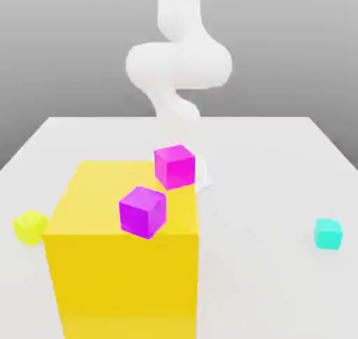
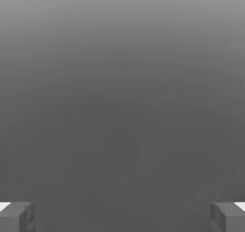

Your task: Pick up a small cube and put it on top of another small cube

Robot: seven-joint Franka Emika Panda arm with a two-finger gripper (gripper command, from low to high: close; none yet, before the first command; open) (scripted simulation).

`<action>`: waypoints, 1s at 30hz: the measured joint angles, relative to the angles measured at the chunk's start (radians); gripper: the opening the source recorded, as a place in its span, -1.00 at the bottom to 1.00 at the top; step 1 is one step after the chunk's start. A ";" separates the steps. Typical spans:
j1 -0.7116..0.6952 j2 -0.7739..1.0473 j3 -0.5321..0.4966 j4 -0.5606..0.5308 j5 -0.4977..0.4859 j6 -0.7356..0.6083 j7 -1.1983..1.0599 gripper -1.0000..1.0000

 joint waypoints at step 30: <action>0.649 1.057 0.128 -0.290 -0.302 0.615 -0.203 -1.00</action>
